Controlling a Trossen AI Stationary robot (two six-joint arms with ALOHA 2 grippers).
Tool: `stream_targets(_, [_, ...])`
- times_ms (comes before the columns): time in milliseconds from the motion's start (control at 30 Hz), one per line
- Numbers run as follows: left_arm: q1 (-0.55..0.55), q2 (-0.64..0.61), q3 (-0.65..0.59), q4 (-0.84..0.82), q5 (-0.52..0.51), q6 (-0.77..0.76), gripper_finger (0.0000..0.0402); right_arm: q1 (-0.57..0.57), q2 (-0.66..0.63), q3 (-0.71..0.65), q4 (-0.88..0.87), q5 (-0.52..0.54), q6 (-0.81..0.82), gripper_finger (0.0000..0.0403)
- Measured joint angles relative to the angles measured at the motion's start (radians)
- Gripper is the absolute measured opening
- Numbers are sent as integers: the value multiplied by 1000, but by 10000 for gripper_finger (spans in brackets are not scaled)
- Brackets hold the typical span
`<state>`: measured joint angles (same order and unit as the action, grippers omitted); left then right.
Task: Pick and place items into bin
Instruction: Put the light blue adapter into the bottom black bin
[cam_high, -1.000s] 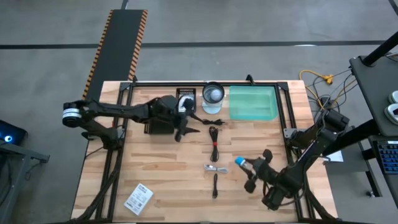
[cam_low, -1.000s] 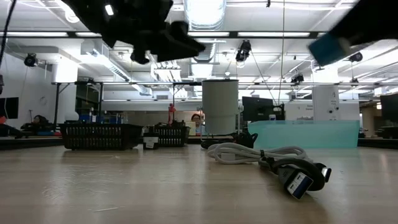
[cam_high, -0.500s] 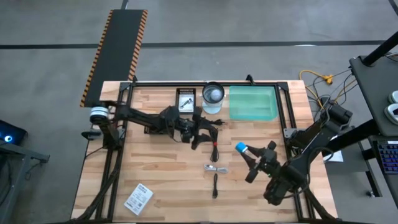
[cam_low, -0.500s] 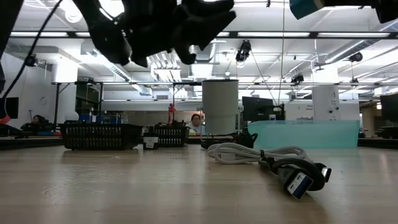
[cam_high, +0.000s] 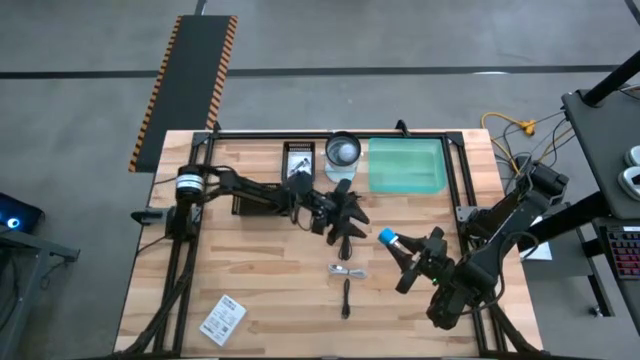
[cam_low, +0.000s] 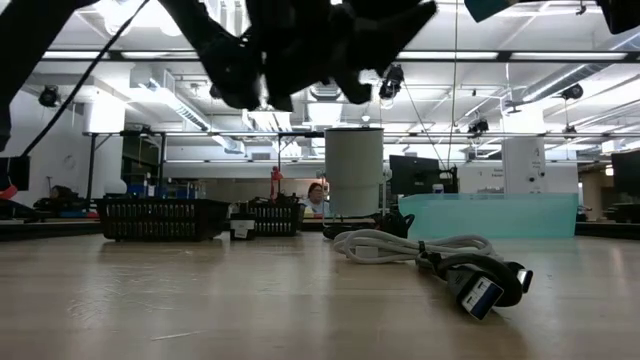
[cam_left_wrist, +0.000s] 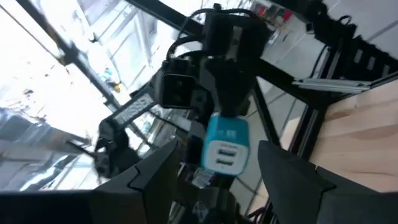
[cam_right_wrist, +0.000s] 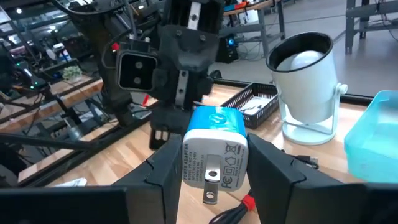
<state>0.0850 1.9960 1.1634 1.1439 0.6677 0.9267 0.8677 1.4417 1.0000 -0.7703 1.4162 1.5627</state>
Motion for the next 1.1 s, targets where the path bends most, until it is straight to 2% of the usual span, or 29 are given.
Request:
stream_targets(200, [-5,65,118,-92,1,14,203,0,-1,9,7,-8,-18,132])
stream_targets(400, [-23,68,150,-139,55,19,203,0,-1,18,19,-11,-48,132])
stream_targets(533, [-46,68,162,-167,54,75,203,2,-1,25,23,-18,-50,132])
stream_targets(733, [-59,68,172,-161,22,104,203,0,-1,40,29,-31,-57,132])
stream_targets(867, [-59,68,180,-170,-71,102,203,0,-1,43,60,-34,-93,132])
stream_targets(1100, [-63,68,180,-199,-74,106,203,0,-1,44,128,-38,-198,132])
